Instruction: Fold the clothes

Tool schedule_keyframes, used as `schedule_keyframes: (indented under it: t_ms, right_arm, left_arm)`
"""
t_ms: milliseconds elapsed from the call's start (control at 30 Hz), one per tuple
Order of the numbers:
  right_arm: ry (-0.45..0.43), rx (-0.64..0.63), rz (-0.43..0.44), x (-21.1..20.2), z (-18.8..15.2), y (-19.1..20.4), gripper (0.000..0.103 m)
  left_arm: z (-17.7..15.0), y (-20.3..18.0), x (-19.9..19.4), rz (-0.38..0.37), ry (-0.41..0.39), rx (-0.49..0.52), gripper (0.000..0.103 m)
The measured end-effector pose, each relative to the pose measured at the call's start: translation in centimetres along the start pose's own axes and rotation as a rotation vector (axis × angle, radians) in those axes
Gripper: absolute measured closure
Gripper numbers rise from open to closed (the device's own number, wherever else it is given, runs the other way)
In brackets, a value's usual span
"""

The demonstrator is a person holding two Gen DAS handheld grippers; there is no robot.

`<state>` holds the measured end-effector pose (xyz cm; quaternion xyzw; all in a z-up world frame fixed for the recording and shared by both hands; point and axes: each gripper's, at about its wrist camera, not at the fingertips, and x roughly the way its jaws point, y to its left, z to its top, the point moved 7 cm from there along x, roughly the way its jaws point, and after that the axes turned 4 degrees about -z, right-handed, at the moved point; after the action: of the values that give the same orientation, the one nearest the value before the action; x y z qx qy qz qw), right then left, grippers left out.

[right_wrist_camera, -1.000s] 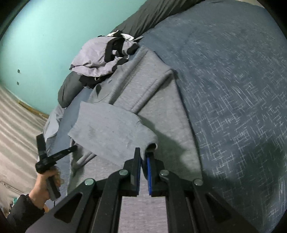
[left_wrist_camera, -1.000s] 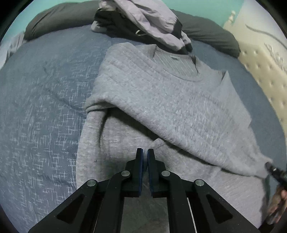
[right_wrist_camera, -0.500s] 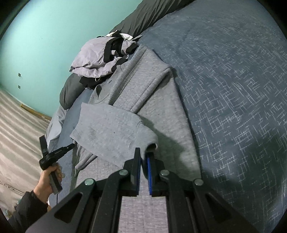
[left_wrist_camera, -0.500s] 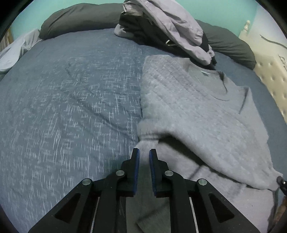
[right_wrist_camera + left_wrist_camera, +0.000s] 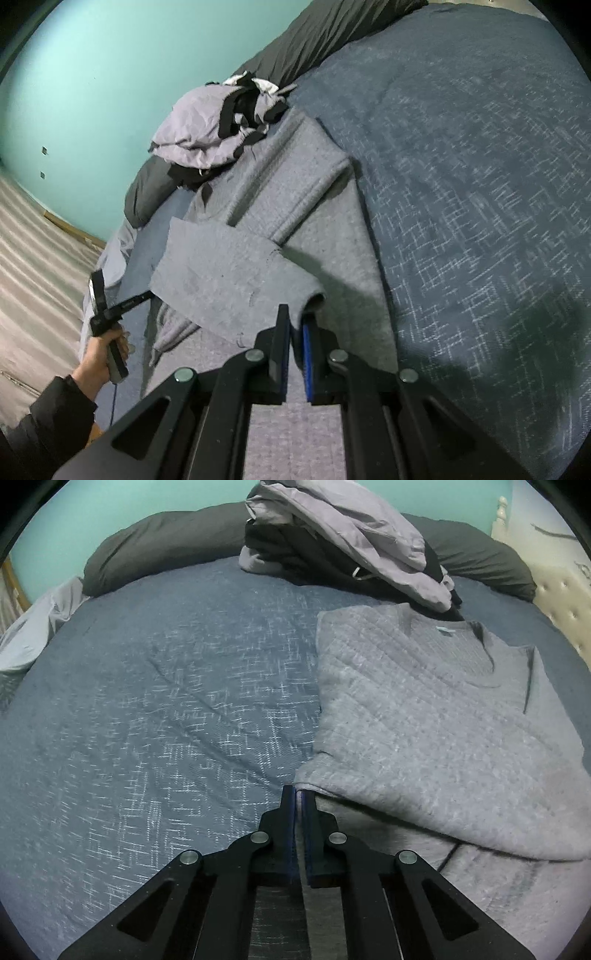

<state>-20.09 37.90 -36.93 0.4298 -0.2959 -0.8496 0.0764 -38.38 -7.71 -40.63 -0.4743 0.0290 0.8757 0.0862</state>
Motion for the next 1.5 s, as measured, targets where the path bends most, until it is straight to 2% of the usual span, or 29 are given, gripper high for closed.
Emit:
schedule_keyframes:
  t_ms: [167,367,500,667,800,867,1000,1067,1233,1333,1400,1467,1500]
  right_arm:
    - [0.033,0.004,-0.026,0.7,-0.6,-0.8,0.098]
    - [0.084,0.047,-0.034,1.8,-1.5,-2.3,0.098]
    - [0.086,0.065,-0.020,1.8,-1.6,-2.3,0.098]
    - [0.062,0.059,0.006,1.5,-1.4,-1.4,0.098]
    - [0.027,-0.013,0.014,0.7,-0.7,0.4,0.098]
    - [0.032,-0.027,-0.005,0.8,-0.8,0.4,0.098]
    - [0.080,0.030,-0.043,1.9,-1.6,-1.5,0.098]
    - [0.088,0.042,-0.058,1.9,-1.7,-2.1,0.097]
    - [0.050,0.063,-0.117,1.0,-0.9,-2.9,0.093]
    - [-0.001,0.045,-0.121,0.1,0.4,-2.4,0.085]
    - [-0.027,0.036,-0.105,0.0,1.4,-1.7,0.072]
    - [-0.028,0.018,-0.093,0.6,2.3,-0.8,0.064]
    - [-0.021,0.006,-0.089,1.1,2.8,-0.2,0.064]
  left_arm:
    - [-0.3,0.5,0.9,0.001,0.033,-0.015,0.099]
    - [-0.7,1.9,-0.4,-0.106,0.020,-0.129,0.098]
    - [-0.5,3.0,-2.5,-0.081,-0.016,-0.149,0.098]
    - [0.7,0.1,-4.0,-0.121,-0.047,-0.065,0.098]
    - [1.4,-3.7,-2.9,-0.148,-0.015,0.033,0.098]
    - [1.2,-4.6,-1.8,-0.150,0.005,0.041,0.098]
    - [0.1,-4.2,0.2,-0.146,0.047,-0.004,0.098]
    - [-0.3,-3.7,0.2,-0.151,0.036,-0.030,0.098]
    - [-1.2,-3.3,-2.8,-0.188,-0.040,-0.065,0.098]
    - [-2.6,-3.5,-4.1,-0.254,-0.041,-0.093,0.098]
    - [-3.6,-3.6,-4.5,-0.288,-0.034,-0.106,0.096]
    - [-4.2,-4.1,-4.5,-0.308,-0.034,-0.102,0.096]
    - [-4.4,-4.4,-4.4,-0.316,-0.035,-0.098,0.096]
